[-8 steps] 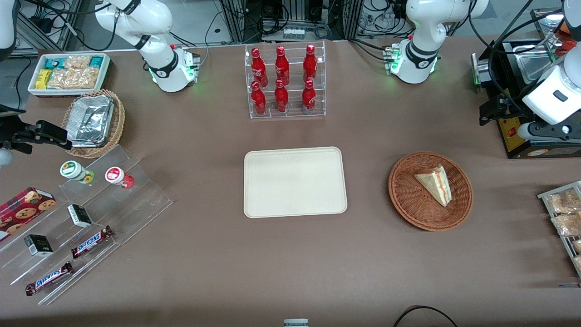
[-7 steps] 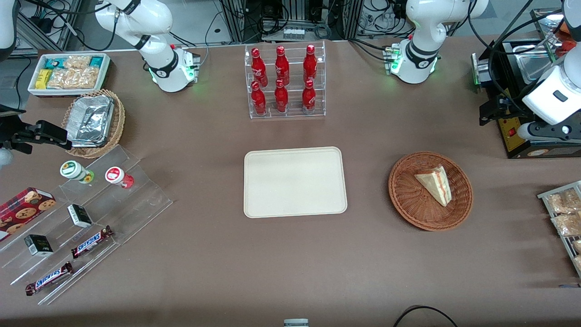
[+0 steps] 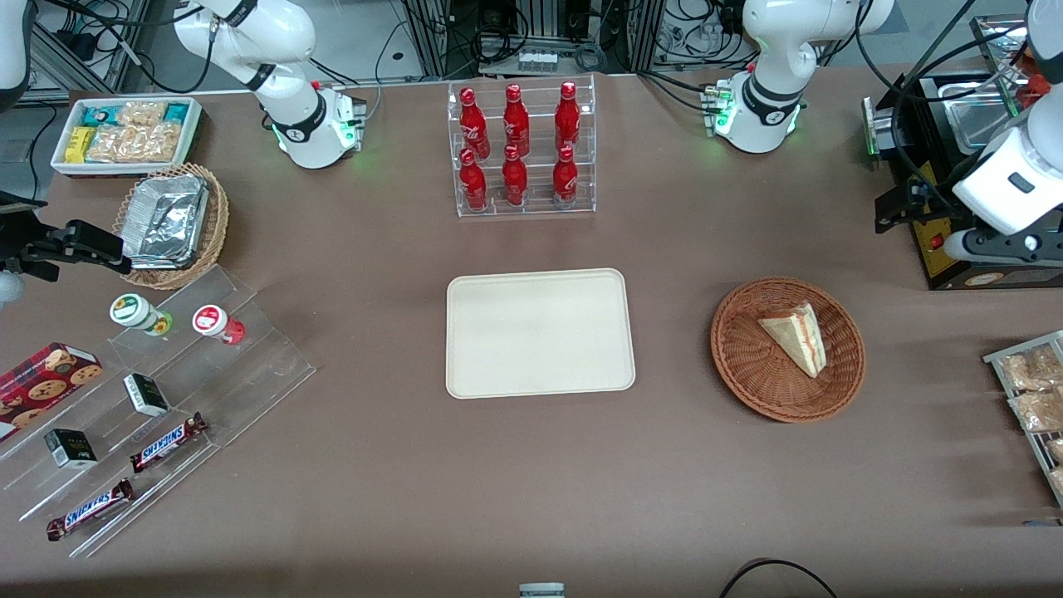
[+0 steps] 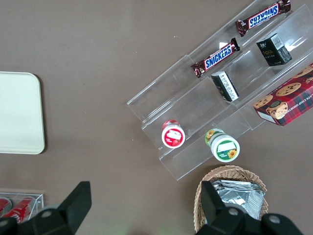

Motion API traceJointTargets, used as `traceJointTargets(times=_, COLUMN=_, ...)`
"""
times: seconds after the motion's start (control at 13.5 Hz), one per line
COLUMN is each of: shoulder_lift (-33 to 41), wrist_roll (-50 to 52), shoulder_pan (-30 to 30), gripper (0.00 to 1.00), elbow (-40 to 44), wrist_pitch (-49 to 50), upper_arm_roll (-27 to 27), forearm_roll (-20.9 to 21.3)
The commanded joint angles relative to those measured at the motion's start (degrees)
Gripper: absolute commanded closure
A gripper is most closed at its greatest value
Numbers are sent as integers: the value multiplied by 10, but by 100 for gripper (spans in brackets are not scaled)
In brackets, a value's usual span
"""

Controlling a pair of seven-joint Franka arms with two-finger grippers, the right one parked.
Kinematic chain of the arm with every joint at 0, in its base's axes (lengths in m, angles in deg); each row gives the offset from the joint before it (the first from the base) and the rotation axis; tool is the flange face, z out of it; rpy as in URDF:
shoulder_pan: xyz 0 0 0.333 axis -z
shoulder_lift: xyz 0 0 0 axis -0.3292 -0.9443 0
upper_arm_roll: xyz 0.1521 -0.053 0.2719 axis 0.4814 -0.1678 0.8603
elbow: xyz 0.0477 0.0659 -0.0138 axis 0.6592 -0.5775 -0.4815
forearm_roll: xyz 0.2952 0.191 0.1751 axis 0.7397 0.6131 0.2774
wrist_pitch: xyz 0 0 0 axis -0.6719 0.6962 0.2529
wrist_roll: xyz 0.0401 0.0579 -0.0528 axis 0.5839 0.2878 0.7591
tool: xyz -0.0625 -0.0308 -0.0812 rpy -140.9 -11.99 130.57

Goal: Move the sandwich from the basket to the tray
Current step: 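Move the left gripper over the sandwich in the wicker basket, then lower the left gripper and close it on the wrapped sandwich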

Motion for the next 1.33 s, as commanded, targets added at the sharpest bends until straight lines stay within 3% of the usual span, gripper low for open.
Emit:
traceJointTargets(times=0.0, shoulder_lift=-2, wrist_roll=21, shoulder_pan=-4, gripper=0, elbow=-40, wrist_pitch=-42, upper_arm_roll=-3, forearm_roll=8)
traceJointTargets(times=0.52, shoulder_lift=5, wrist_roll=69, shoulder_pan=-17, gripper=0, elbow=-191, wrist_pitch=-225, upper_arm_roll=-2, forearm_roll=9)
traceJointTargets(times=1.26, shoulder_lift=-33, wrist_roll=359, shoulder_pan=-14, gripper=0, elbow=-290, wrist_pitch=-394, upper_arm_roll=-3, forearm_roll=10)
